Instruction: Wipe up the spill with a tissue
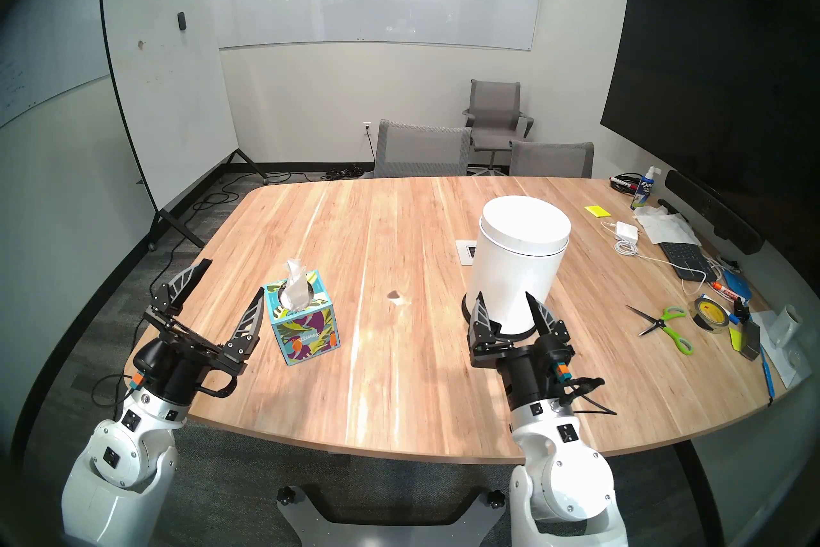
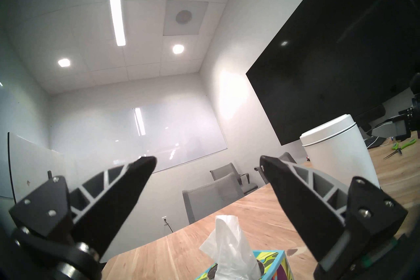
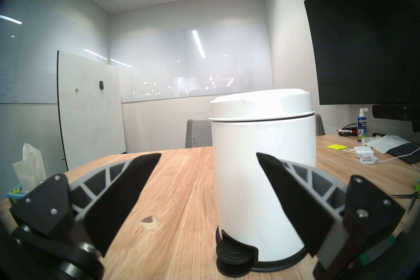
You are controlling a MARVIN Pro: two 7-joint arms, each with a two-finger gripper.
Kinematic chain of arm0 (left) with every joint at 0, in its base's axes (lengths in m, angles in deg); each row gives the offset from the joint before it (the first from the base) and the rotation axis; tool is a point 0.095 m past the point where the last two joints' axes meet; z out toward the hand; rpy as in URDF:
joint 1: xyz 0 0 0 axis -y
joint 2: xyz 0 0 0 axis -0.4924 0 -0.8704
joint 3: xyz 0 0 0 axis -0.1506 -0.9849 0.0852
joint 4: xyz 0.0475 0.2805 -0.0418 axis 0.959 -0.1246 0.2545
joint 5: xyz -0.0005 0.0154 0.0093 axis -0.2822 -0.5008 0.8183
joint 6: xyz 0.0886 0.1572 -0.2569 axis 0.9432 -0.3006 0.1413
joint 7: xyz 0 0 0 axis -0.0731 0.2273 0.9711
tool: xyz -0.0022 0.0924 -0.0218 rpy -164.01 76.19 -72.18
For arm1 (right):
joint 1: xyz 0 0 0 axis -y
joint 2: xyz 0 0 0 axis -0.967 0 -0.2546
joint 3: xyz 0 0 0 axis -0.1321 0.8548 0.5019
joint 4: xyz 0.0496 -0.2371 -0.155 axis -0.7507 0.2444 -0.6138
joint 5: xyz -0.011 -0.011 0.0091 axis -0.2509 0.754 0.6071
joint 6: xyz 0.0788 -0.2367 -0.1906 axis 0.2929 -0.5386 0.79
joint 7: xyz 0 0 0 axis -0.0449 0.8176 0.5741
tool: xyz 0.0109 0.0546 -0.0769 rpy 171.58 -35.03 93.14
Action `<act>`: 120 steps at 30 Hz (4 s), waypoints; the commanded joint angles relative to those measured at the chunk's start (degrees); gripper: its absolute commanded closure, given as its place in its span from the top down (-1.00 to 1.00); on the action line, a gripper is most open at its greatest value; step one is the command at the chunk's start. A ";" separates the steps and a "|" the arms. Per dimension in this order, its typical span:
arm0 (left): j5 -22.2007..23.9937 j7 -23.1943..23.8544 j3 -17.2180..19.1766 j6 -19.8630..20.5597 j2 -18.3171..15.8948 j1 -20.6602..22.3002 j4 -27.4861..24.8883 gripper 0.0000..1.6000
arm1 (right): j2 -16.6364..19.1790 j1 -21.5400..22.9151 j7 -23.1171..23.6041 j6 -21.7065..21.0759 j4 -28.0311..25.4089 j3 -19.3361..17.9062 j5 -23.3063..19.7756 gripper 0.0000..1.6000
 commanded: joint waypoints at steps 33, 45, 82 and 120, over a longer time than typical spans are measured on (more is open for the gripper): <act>8.61 14.03 0.02 5.63 -12.57 7.22 1.44 1.00 | 0.08 0.12 0.10 0.19 -1.22 -0.03 0.01 1.00; 7.76 13.63 0.77 15.96 -13.62 6.36 -0.72 1.00 | 0.08 0.11 0.10 0.18 -1.23 -0.03 0.02 1.00; 7.24 18.85 -5.04 39.34 -21.95 15.32 -2.00 1.00 | 0.07 0.12 0.11 0.19 -1.21 -0.03 0.02 1.00; 5.41 23.46 -11.32 51.95 -24.82 23.99 -0.97 1.00 | 0.07 0.11 0.11 0.17 -1.23 -0.03 0.02 1.00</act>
